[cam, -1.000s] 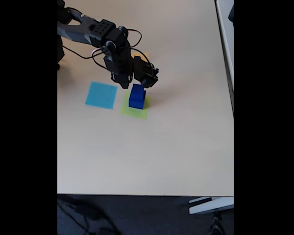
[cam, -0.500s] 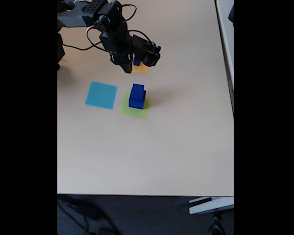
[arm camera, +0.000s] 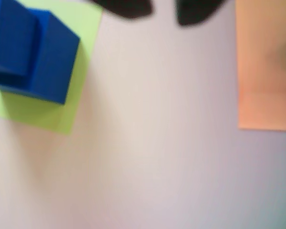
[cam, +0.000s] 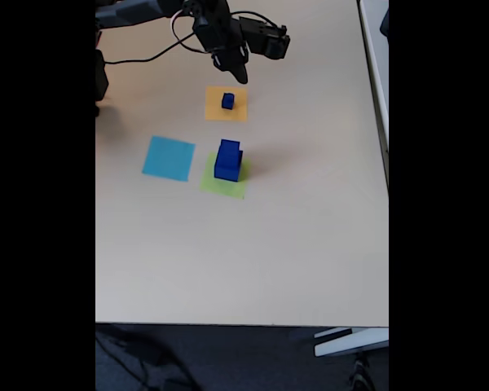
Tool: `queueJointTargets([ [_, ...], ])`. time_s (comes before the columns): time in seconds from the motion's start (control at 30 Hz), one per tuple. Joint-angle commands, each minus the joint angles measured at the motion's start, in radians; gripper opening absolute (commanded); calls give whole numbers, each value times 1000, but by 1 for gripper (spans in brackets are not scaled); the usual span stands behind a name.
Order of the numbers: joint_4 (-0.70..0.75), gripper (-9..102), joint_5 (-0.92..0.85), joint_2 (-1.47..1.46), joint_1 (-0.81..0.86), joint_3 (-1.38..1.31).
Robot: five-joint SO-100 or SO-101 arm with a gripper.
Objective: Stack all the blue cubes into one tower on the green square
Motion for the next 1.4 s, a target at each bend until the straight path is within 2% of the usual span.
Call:
queueJointTargets([
  [0.0, -253, 0, -189, 104, -11, 41],
  [0.1, -410, 0, -364, 104, -18, 75],
  [0.27, -561, 0, -491, 115, -40, 153],
  [0.5, -808, 0, -545, 143, -109, 287],
  [0.67, -908, 0, -541, 140, -127, 325],
  [0.83, -907, 1, -437, 152, -124, 360],
  [1.07, -896, 1, -380, 161, -129, 407],
  [1.27, -680, 3, -146, 187, -140, 443],
  [1.37, -468, 0, 92, 199, -137, 442],
])
